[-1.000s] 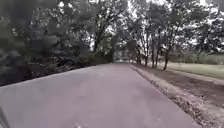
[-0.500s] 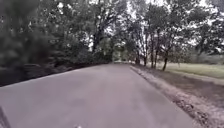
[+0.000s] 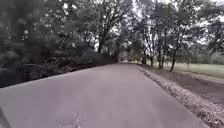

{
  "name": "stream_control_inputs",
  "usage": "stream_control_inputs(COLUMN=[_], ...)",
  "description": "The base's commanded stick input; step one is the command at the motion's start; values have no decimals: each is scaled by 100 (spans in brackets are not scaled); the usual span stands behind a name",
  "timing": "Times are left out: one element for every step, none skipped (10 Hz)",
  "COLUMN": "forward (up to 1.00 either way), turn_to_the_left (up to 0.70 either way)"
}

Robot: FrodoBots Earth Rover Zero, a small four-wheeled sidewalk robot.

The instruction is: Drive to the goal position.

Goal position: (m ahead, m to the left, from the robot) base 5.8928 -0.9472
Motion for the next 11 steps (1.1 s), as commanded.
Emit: stream_control_inputs(forward=[100, 100, 100, 100, 100, 100, 100, 100, 100, 100, 100], turn_to_the_left=[-5, -5, -5, -5, -5, -11, -17, -22, -20, -20, -20])
